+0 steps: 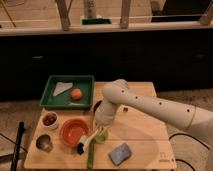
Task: Place brush in plastic cup
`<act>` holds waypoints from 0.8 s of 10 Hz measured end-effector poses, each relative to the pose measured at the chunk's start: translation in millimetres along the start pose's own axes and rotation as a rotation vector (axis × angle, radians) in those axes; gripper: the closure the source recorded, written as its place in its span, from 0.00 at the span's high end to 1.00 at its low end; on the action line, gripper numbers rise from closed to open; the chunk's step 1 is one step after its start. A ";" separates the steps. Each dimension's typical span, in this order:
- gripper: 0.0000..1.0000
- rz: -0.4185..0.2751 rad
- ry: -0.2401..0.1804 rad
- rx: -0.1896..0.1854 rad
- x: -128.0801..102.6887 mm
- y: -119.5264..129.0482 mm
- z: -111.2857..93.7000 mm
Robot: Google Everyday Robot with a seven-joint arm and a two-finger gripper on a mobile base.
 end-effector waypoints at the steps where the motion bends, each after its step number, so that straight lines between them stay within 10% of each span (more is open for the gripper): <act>1: 0.00 -0.003 0.000 -0.003 1.4 -0.4 -0.8; 8: 0.02 -0.012 0.001 -0.019 7.4 -1.5 -3.2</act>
